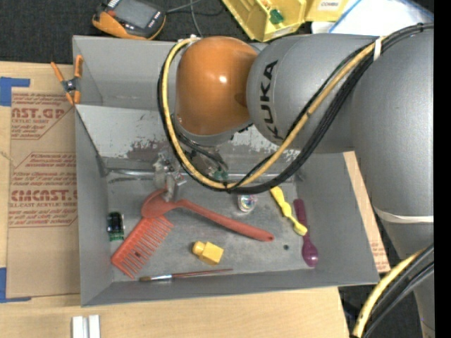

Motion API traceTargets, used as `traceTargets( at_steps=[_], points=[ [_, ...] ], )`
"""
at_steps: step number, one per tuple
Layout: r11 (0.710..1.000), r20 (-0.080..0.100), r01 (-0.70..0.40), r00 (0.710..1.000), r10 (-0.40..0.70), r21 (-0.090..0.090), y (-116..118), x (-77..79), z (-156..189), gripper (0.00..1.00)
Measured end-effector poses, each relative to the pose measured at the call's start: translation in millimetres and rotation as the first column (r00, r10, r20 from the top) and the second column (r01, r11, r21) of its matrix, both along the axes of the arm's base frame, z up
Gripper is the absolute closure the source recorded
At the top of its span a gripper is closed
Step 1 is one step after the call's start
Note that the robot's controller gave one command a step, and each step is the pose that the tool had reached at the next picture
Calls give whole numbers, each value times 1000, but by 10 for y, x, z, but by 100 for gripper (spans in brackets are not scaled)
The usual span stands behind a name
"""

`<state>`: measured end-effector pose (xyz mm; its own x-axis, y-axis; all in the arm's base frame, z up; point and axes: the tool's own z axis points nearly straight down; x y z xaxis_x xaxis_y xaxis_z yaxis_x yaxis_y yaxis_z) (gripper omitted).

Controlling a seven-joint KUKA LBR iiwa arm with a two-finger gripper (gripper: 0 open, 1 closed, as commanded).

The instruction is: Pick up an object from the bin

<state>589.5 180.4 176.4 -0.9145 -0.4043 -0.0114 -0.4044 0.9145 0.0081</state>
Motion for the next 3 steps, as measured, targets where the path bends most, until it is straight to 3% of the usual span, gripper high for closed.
traceTargets(
  at_steps=[1, 2, 3],
  points=[
    [996, 3, 84, 996, -84, -9, -325, -475, 158, 100],
    [1000, 3, 31, 1000, -31, -1, 1, -108, 21, 100],
    [946, -1, 323, 946, -323, -5, -133, -503, 115, 100]
  ],
)
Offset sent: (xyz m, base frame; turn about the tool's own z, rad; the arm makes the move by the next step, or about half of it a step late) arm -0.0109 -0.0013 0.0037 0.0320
